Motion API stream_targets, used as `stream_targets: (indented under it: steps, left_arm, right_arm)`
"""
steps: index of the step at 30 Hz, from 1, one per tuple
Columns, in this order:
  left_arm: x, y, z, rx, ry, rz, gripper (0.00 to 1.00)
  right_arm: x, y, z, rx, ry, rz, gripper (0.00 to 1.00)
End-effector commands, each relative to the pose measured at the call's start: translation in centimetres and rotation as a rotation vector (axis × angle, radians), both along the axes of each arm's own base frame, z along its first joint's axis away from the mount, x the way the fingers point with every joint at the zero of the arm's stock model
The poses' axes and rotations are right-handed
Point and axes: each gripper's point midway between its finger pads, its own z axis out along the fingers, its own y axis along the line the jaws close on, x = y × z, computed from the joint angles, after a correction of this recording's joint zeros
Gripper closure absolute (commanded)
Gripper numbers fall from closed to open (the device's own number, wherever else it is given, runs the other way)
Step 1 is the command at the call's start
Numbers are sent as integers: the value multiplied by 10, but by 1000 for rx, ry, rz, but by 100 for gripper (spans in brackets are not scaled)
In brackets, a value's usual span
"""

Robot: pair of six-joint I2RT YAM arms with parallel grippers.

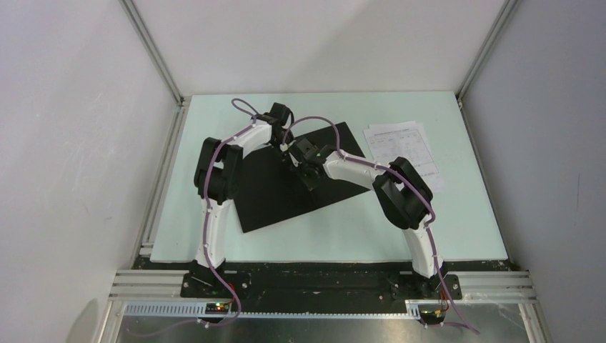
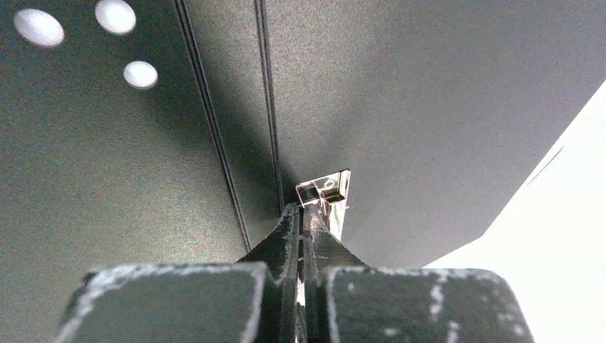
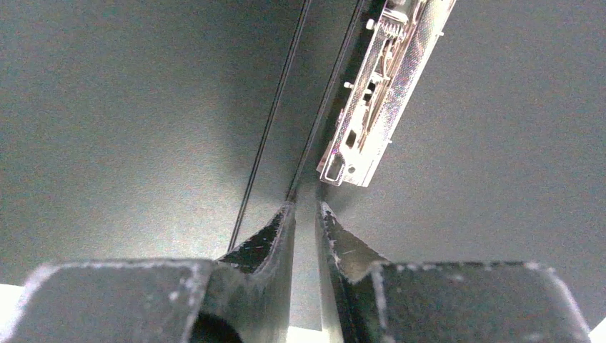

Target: Put the files into the folder

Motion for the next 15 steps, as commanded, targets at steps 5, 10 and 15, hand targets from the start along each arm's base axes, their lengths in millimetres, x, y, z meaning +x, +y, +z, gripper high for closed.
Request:
stream_targets:
  steps: [5,10,15]
  left_arm:
    - [-16,8,-30,61,76,7,100]
    - [-16,8,-29,64,74,7,100]
    - [-17,8,-30,68,75,8,100]
  right_arm:
    - [18,22,48,73,-93,3,100]
    - [29,20,41,61,-118,-20,100]
    - [36,22,37,59,-134,-30,100]
